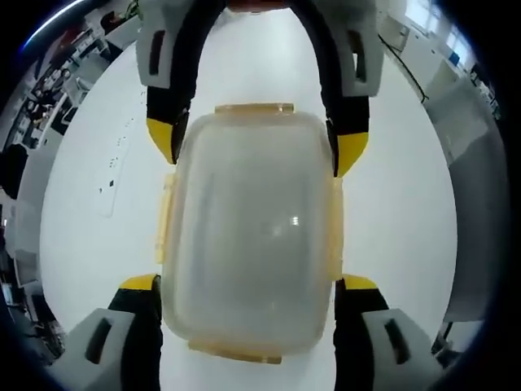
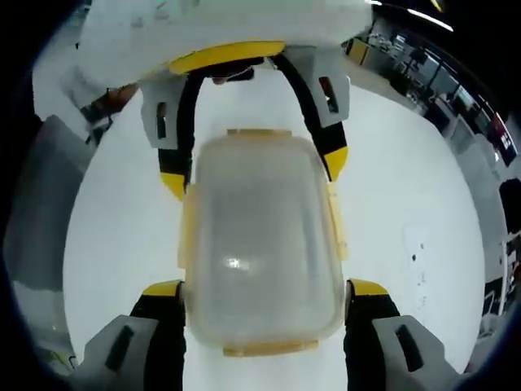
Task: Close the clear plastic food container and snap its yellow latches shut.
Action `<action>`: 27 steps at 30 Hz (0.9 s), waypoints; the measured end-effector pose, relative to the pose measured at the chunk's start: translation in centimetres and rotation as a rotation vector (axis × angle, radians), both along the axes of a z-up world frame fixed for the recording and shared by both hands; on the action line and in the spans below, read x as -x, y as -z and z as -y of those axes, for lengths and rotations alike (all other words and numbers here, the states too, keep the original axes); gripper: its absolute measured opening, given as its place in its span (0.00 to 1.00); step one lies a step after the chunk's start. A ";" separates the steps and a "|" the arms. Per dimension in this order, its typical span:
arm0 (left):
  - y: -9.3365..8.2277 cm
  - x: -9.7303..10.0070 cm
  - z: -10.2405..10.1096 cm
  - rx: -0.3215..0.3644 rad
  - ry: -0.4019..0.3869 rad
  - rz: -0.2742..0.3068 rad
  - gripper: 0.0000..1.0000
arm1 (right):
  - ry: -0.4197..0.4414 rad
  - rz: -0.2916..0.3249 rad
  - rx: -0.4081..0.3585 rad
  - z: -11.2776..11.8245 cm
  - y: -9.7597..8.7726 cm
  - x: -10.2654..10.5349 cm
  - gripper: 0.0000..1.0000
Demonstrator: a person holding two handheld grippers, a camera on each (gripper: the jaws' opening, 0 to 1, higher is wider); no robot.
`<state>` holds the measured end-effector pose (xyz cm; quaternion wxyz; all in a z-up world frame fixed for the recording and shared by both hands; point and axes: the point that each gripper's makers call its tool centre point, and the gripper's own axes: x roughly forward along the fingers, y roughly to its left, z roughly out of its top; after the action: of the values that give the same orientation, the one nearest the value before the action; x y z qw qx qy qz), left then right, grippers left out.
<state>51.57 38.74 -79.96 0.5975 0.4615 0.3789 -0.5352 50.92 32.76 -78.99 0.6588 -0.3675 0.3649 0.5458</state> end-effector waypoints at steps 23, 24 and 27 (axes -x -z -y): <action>-3.8 -0.1 -1.4 0.605 -0.463 0.105 0.91 | 0.435 0.150 -0.506 0.8 -3.9 0.3 0.92; -4.2 -0.2 -1.7 0.651 -0.504 0.104 0.91 | 0.452 0.150 -0.514 1.0 -3.8 0.5 0.92; -4.5 -0.1 -2.4 0.712 -0.555 0.108 0.91 | 0.503 0.171 -0.541 1.4 -3.5 1.1 0.93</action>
<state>51.62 41.12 -75.49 0.8587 0.1355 0.2489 -0.4270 49.81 31.34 -75.45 0.8734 -0.1235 0.2303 0.4110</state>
